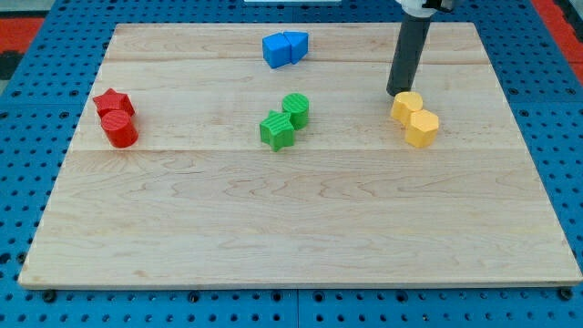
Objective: Move the yellow heart closer to the green circle
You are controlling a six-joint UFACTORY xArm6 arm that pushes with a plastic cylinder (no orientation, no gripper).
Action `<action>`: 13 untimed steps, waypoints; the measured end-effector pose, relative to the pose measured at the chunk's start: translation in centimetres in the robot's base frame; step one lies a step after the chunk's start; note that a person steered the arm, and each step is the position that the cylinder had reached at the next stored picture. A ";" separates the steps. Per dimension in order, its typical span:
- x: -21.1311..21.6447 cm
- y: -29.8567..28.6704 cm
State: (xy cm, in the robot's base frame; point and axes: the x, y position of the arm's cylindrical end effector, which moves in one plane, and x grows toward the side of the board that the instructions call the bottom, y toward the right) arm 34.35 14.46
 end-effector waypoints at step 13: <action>5.1 3.7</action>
State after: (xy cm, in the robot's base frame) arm 39.41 18.12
